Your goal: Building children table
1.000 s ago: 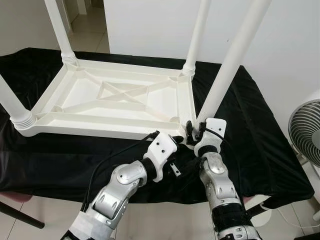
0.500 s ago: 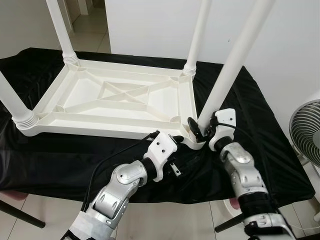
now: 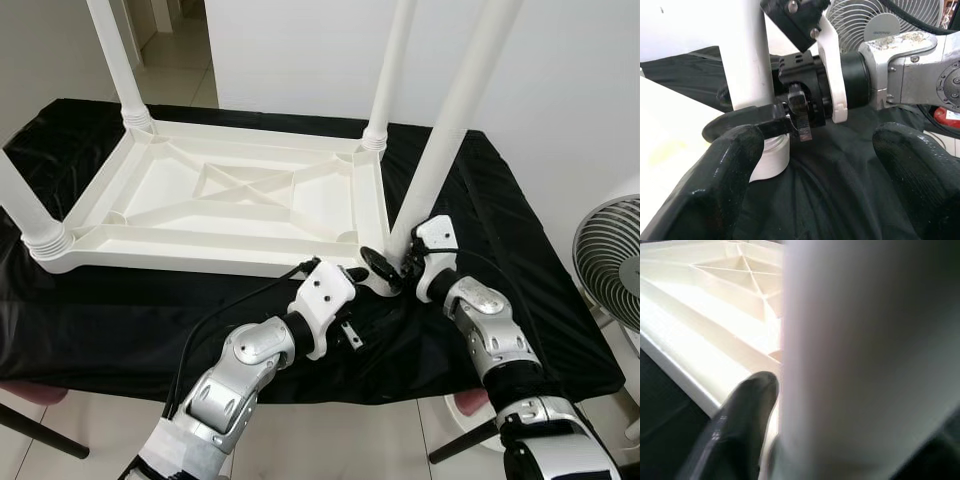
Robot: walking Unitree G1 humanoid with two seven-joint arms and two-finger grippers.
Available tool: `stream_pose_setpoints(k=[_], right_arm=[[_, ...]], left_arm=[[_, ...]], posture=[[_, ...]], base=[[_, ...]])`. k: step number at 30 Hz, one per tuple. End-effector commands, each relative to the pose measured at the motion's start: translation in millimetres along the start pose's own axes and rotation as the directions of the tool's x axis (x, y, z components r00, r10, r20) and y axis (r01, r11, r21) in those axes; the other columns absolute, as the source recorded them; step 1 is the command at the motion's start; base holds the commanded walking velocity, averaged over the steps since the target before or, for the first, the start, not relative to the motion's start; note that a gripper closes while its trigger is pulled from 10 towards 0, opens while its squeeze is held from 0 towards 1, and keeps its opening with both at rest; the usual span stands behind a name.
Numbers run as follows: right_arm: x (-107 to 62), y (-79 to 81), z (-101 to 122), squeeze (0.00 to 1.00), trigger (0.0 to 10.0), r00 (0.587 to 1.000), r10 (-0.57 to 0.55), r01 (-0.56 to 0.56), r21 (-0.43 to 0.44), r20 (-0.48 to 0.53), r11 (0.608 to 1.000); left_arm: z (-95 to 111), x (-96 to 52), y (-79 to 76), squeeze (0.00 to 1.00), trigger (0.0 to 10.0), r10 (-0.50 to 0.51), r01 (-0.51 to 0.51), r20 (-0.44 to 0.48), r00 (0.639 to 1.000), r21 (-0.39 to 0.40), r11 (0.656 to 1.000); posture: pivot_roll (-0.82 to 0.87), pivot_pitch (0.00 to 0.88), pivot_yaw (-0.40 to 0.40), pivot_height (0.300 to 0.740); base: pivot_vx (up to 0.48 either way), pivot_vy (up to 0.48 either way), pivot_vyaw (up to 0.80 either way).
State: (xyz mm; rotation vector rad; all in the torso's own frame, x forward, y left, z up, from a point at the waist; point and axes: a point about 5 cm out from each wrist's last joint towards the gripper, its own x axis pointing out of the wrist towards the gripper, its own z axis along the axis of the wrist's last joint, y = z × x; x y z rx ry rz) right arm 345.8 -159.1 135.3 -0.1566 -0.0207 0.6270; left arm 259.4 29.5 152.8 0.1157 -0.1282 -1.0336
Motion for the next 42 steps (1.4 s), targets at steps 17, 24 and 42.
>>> stream_pose_setpoints(k=[17,24,42], right_arm=[[-9.5,-8.2,-14.6,0.00,10.0,0.998,-0.043,0.044,0.013,-0.038,0.999],[-10.3,-12.0,-17.6,0.00,10.0,0.968,-0.249,0.249,0.011,-0.036,0.968],[-27.6,21.5,-29.7,0.00,10.0,0.580,-0.807,0.814,0.023,-0.112,0.581]], left_arm=[[-0.4,1.3,-0.6,0.00,10.0,-0.037,0.037,-0.007,0.999,0.014,0.999],[-1.3,0.7,-2.8,0.00,10.0,-0.036,0.036,-0.008,0.999,0.007,0.999],[-2.3,0.5,-5.9,0.00,10.0,-0.047,0.047,-0.009,0.999,0.002,0.999]], posture=[[0.08,0.001,-0.037,0.740],[0.08,0.004,-0.044,0.740],[0.08,0.008,-0.046,0.740]], base=[[0.000,0.000,0.00],[0.000,0.000,0.00],[0.000,0.000,0.00]])
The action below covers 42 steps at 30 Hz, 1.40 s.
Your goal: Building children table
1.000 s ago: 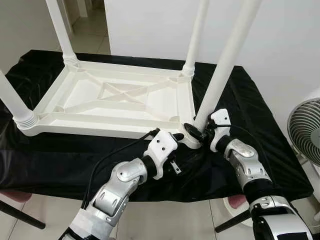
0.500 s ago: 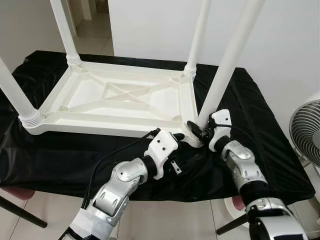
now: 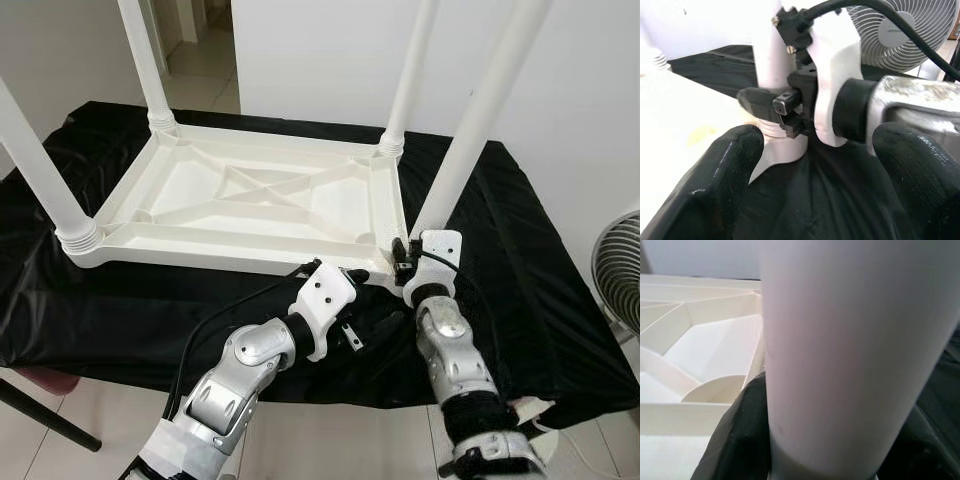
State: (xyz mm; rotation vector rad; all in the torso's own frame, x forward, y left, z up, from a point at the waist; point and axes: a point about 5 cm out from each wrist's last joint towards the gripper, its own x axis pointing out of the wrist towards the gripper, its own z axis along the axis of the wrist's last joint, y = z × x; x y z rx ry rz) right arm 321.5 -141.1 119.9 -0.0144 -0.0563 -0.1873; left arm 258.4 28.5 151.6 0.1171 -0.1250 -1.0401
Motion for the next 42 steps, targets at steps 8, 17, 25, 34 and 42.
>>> stream_pose_setpoints(k=[8,17,25,34,42], right_arm=[[-9.7,-5.7,-13.4,0.00,10.0,0.993,-0.089,0.085,-0.053,-0.073,0.995],[-11.1,-0.6,-10.0,1.00,10.0,0.996,-0.059,0.058,-0.003,-0.071,0.998],[4.8,-8.6,9.0,0.87,10.0,0.955,0.295,-0.294,0.058,-0.002,0.954],[13.3,-25.2,18.5,0.00,10.0,0.850,0.527,-0.526,-0.076,-0.006,0.847],[24.3,-29.0,17.8,0.00,10.0,0.747,0.663,-0.663,-0.108,-0.043,0.741]], left_arm=[[-1.4,-0.2,-5.0,0.00,10.0,-0.038,0.038,-0.006,0.999,-0.001,0.999],[-1.3,-0.5,-4.7,0.00,10.0,-0.034,0.034,-0.007,0.999,0.000,0.999],[-0.8,-0.3,-3.7,0.00,10.0,-0.029,0.029,-0.007,1.000,0.001,1.000],[-0.2,1.0,-1.9,0.00,10.0,-0.028,0.028,-0.006,1.000,0.001,1.000],[0.9,2.9,0.4,0.00,10.0,-0.021,0.021,-0.001,1.000,0.005,1.000]], posture=[[0.08,0.010,-0.050,0.740],[0.08,0.013,-0.050,0.740],[0.08,0.023,-0.048,0.740],[0.07,0.031,-0.043,0.740],[0.08,0.032,-0.041,0.740]], base=[[0.000,0.000,0.00],[0.000,0.000,0.00],[0.000,0.000,0.00],[0.000,0.000,0.00],[0.000,0.000,0.00]])
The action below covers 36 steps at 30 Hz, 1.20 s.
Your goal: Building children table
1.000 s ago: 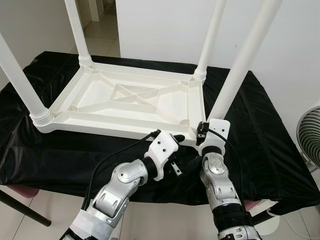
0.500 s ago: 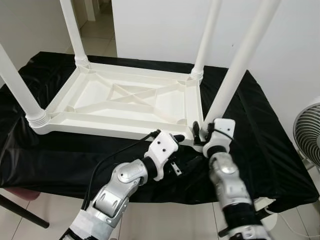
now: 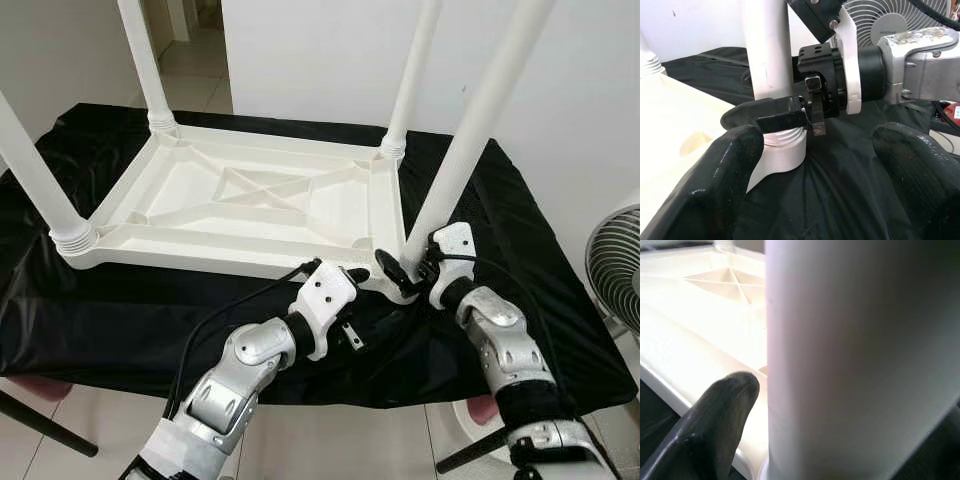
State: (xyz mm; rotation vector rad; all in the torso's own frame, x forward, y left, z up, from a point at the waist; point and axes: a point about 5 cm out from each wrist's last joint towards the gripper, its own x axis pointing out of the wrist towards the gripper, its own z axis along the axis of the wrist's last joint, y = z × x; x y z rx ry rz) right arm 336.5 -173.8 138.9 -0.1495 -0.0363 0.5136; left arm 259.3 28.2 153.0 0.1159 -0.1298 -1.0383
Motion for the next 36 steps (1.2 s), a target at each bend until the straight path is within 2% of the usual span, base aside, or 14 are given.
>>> stream_pose_setpoints(k=[1,6,7,8,24,25,27,28,29,31,33,36], right_arm=[[2.2,-1.3,0.2,0.00,10.0,1.000,0.023,-0.023,-0.002,0.000,1.000],[7.5,-7.0,-0.3,0.00,10.0,0.999,0.038,-0.038,0.007,-0.012,0.999],[8.6,-7.3,-0.8,0.00,3.3,0.999,0.049,-0.049,0.014,-0.014,0.999],[9.7,-7.0,-2.6,0.00,0.0,0.998,0.064,-0.064,0.026,-0.021,0.998],[5.7,1.1,-18.0,0.00,0.0,0.993,0.113,-0.111,0.071,-0.030,0.991],[5.8,0.1,-19.2,0.00,2.6,0.996,0.086,-0.083,0.064,-0.038,0.994],[5.8,-0.9,-20.0,0.00,2.6,0.997,0.065,-0.062,0.058,-0.044,0.996],[6.1,-1.5,-20.9,0.00,9.0,0.998,0.046,-0.044,0.049,-0.052,0.998],[6.4,-2.9,-23.0,0.00,10.0,0.997,0.013,-0.010,0.037,-0.070,0.999],[6.2,-5.5,-28.1,0.00,10.0,0.993,-0.069,0.072,0.038,-0.092,0.997],[6.2,-5.5,-28.1,0.00,10.0,0.993,-0.069,0.072,0.038,-0.092,0.997],[6.4,-4.3,-31.3,0.00,10.0,0.986,-0.136,0.142,0.053,-0.100,0.988]], left_arm=[[-0.3,2.2,-0.4,0.00,10.0,-0.023,0.023,-0.005,1.000,0.003,1.000],[0.7,2.1,0.5,0.00,10.0,-0.018,0.018,-0.003,1.000,0.007,1.000],[0.8,1.7,1.0,0.00,10.0,-0.016,0.016,-0.004,1.000,0.008,1.000],[0.9,1.2,1.4,0.00,10.0,-0.012,0.012,-0.004,1.000,0.009,1.000],[1.1,1.0,-0.3,0.00,10.0,-0.016,0.016,-0.003,1.000,0.007,1.000],[0.9,0.8,-0.6,0.00,10.0,-0.016,0.016,-0.004,1.000,0.006,1.000],[0.8,0.7,-0.8,0.00,10.0,-0.016,0.016,-0.005,1.000,0.005,1.000],[0.6,0.6,-1.0,0.00,10.0,-0.015,0.015,-0.005,1.000,0.004,1.000],[0.3,0.4,-1.2,0.00,10.0,-0.015,0.015,-0.006,1.000,0.004,1.000],[-0.2,0.1,-1.8,0.00,10.0,-0.014,0.014,-0.008,1.000,0.003,1.000],[-0.2,0.1,-1.8,0.00,10.0,-0.014,0.014,-0.008,1.000,0.003,1.000],[-0.8,-0.2,-2.0,0.00,10.0,-0.012,0.012,-0.010,1.000,0.002,1.000]], posture=[[0.08,0.032,-0.041,0.740],[0.09,0.030,-0.043,0.740],[0.09,0.030,-0.045,0.740],[0.09,0.030,-0.045,0.740],[0.09,0.037,-0.045,0.740],[0.09,0.040,-0.046,0.740],[0.09,0.040,-0.046,0.740],[0.09,0.041,-0.047,0.740],[0.09,0.042,-0.049,0.740],[0.09,0.042,-0.050,0.740],[0.09,0.042,-0.050,0.740],[0.09,0.042,-0.052,0.740]], base=[[0.000,0.000,0.00],[0.000,0.000,0.00],[0.000,0.000,0.00],[0.000,0.000,0.00],[0.000,0.000,0.00],[0.000,0.000,0.00],[0.000,0.000,0.00],[0.000,0.000,0.00],[0.000,0.000,0.00],[0.000,0.000,0.00],[0.000,0.000,0.00],[0.000,0.000,0.00]])
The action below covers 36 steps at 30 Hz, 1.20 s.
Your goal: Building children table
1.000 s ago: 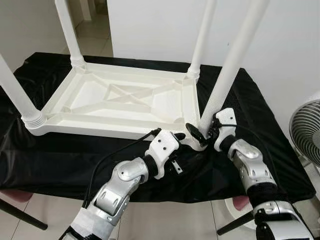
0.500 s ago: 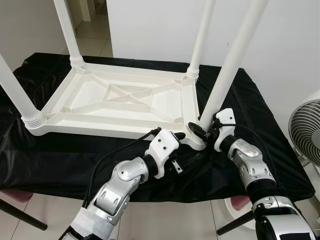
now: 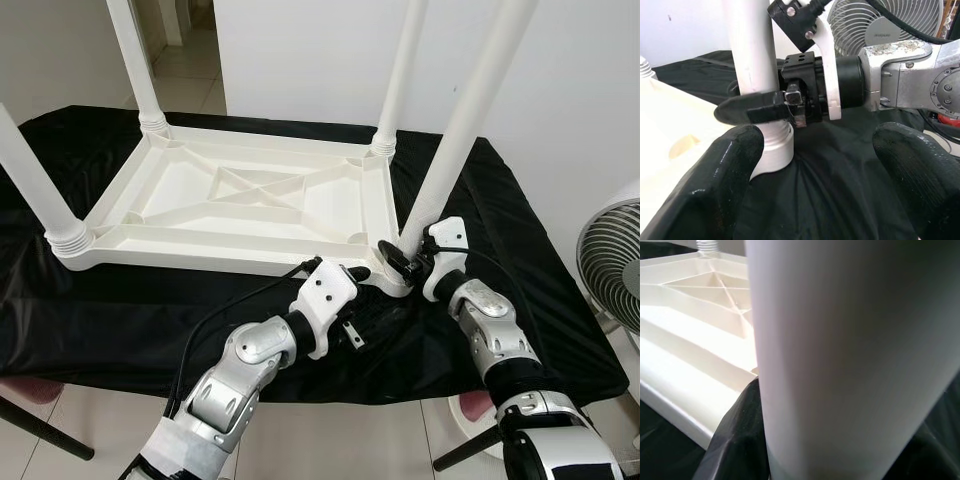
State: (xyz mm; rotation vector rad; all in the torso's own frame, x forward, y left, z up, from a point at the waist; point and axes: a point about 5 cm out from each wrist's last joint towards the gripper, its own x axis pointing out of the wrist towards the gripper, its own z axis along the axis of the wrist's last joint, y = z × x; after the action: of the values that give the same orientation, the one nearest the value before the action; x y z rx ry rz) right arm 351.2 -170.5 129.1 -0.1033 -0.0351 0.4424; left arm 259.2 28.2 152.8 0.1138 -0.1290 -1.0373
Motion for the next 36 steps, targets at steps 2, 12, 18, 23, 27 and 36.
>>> stream_pose_setpoints(k=[2,12,18,23,27,36], right_arm=[[-7.8,-1.6,-21.1,0.00,10.0,0.990,-0.105,0.106,0.010,-0.097,0.994],[-11.3,13.6,-16.1,0.00,10.0,0.911,-0.409,0.412,0.090,-0.041,0.907],[-15.0,33.9,-13.1,0.00,10.0,0.832,-0.553,0.554,0.102,-0.035,0.826],[-14.8,49.5,-5.6,0.00,10.0,0.811,-0.585,0.583,0.122,-0.017,0.803],[-14.5,54.7,-2.5,0.00,10.0,0.812,-0.584,0.581,0.126,-0.013,0.804],[-17.0,53.7,4.0,1.00,10.0,0.823,-0.567,0.557,0.163,0.020,0.814]], left_arm=[[-1.2,-0.4,-1.9,0.00,10.0,-0.013,0.013,-0.012,1.000,0.004,1.000],[-2.2,0.7,-4.8,0.00,10.0,-0.026,0.026,-0.012,1.000,0.002,1.000],[-2.8,1.1,-5.7,0.00,10.0,-0.034,0.034,-0.011,0.999,0.002,0.999],[-3.1,0.0,-5.4,0.00,10.0,-0.029,0.029,-0.012,1.000,-0.001,1.000],[-3.5,-0.4,-7.3,0.00,10.0,-0.032,0.032,-0.012,0.999,-0.004,0.999],[-3.3,-0.1,-5.3,0.00,10.0,-0.032,0.032,-0.014,0.999,0.004,0.999]], posture=[[0.09,0.041,-0.052,0.740],[0.08,0.029,-0.054,0.740],[0.08,0.022,-0.057,0.740],[0.09,0.019,-0.058,0.740],[0.08,0.016,-0.056,0.740],[0.09,0.013,-0.058,0.740]], base=[[0.000,0.000,0.00],[0.000,0.000,0.00],[0.000,0.000,0.00],[0.000,0.000,0.00],[0.000,0.000,0.00],[0.000,0.000,0.00]])
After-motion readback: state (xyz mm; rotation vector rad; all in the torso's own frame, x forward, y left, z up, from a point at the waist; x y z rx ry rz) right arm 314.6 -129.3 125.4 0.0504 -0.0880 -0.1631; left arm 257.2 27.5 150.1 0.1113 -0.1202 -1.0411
